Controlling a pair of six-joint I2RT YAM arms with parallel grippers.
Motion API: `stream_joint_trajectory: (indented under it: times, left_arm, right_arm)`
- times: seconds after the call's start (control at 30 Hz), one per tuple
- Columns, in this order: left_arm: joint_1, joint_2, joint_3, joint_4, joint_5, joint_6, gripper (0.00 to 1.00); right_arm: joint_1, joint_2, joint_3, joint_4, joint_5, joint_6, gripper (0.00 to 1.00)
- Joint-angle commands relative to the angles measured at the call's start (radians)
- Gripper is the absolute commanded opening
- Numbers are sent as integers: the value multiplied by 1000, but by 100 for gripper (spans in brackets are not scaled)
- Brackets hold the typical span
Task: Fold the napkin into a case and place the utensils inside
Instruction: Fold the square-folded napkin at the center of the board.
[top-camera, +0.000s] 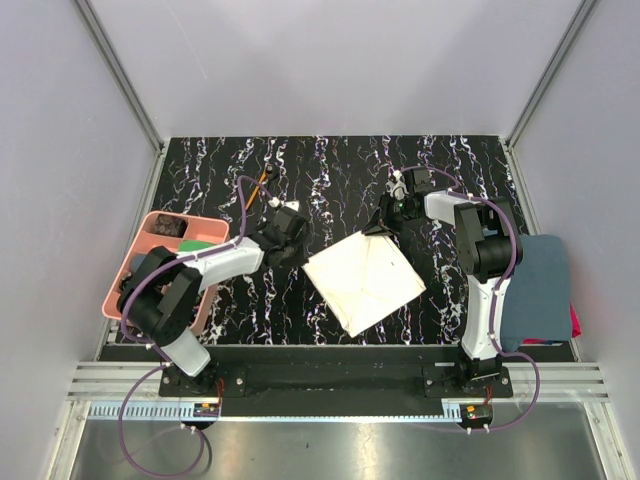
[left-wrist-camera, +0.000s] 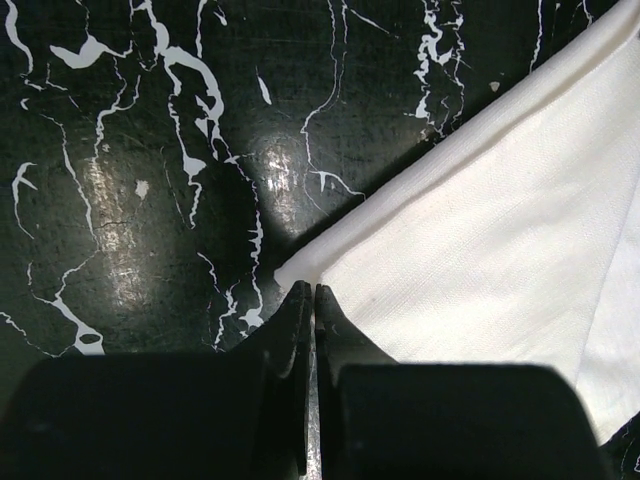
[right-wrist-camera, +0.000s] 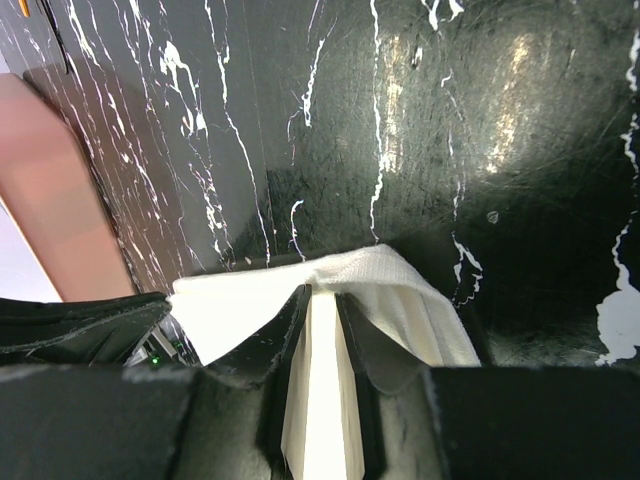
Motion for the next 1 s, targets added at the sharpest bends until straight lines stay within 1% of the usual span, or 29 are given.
stream_joint_trajectory:
  times: [0.0, 0.23, 0.7, 0.97]
  left_arm:
    - [14, 6, -7, 40, -44, 16, 0]
    - [17, 52, -4, 53, -50, 21, 0]
    - [17, 52, -10, 47, -62, 21, 0]
    - [17, 38, -2, 30, -59, 27, 0]
  right_arm:
    - [-1, -53, 5, 30, -29, 13, 25]
    - [-2, -60, 17, 28, -18, 13, 26]
    - [-2, -47, 80, -36, 31, -31, 29]
    - [-4, 14, 105, -59, 64, -54, 29]
